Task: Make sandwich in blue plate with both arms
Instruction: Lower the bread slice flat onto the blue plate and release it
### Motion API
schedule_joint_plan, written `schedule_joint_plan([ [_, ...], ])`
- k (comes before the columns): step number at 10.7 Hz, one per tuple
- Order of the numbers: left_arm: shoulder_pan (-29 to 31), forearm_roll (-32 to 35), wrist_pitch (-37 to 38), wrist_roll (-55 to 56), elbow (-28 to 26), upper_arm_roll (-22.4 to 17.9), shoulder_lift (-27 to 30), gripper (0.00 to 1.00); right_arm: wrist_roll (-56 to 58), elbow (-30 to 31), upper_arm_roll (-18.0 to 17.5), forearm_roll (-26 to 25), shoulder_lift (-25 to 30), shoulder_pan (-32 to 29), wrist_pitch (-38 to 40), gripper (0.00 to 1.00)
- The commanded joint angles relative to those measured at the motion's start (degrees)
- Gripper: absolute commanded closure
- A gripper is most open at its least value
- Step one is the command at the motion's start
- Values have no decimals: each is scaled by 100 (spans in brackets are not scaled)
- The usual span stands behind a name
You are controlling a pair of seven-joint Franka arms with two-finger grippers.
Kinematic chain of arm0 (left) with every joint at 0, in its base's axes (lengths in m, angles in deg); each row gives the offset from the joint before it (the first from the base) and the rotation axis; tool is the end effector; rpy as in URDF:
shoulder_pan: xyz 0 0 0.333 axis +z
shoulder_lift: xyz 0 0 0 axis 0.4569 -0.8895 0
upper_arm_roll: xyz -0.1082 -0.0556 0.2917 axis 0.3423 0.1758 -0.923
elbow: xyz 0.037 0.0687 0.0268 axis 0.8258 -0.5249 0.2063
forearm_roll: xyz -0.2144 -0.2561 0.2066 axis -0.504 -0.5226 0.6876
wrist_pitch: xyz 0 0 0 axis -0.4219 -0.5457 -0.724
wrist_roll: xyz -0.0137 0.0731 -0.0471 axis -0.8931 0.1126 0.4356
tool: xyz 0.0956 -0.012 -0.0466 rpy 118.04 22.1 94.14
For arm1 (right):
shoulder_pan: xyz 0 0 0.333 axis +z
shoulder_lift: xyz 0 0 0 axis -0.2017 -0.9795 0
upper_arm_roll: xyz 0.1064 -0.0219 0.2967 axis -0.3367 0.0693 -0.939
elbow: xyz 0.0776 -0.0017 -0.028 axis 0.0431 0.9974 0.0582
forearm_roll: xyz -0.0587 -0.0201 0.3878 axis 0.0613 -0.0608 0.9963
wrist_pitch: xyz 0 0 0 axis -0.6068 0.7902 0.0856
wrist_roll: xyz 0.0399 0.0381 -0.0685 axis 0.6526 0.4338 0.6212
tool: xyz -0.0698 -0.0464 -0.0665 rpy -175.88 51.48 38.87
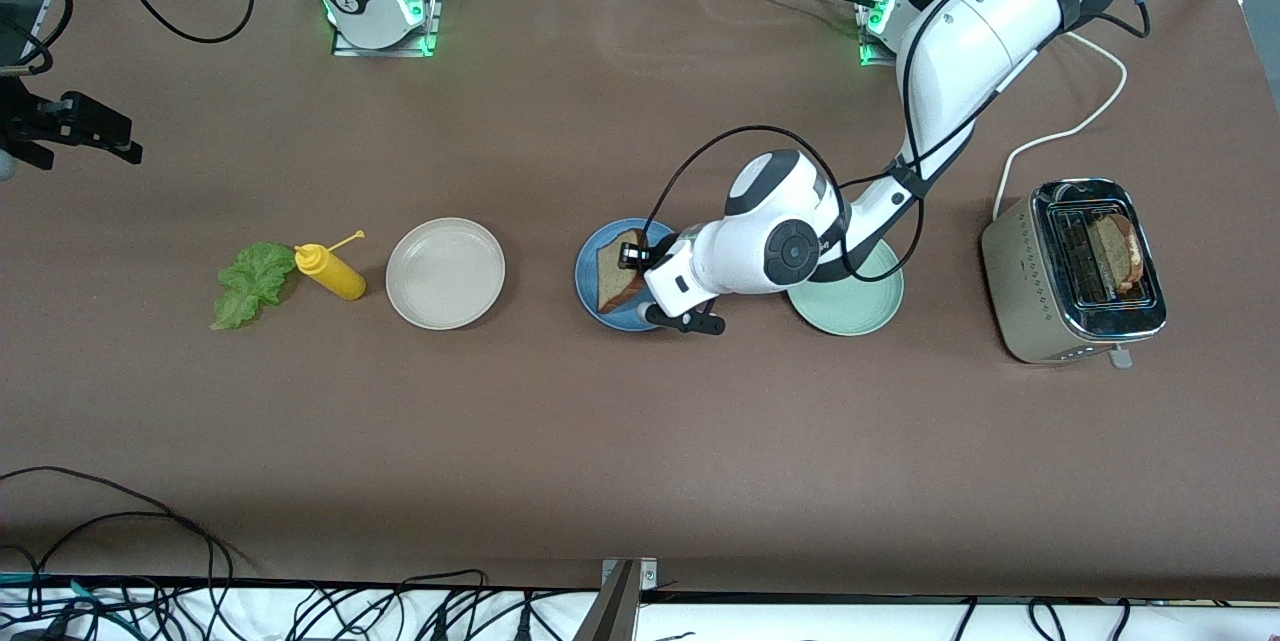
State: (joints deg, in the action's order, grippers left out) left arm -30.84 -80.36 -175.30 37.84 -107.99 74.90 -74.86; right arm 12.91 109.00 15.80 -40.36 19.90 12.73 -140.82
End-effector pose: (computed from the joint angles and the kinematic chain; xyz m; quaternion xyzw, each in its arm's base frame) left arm 0.5888 -0.4377 0.2609 0.9546 -0.0359 -0.1239 0.2686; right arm 0.5517 -0.0486 0.5993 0.9987 0.0432 -0.0262 0.0006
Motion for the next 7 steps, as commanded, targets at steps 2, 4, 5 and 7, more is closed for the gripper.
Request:
schedule_joint_plan([
  [2,49,79,768,54,46,-231,510,23,55,-54,10,89,21,-13,41,0],
  [4,49,700,1408,247,3,-302,966,0,90,-54,18,89,30,-13,93,0],
  [5,66,947,1682,291,-6,-311,1195,0,73,-54,1,63,-40,-13,32,0],
  [7,163,1003,2401,231,-6,-433,1695,0,64,-54,-78,36,-180,14,-99,0],
])
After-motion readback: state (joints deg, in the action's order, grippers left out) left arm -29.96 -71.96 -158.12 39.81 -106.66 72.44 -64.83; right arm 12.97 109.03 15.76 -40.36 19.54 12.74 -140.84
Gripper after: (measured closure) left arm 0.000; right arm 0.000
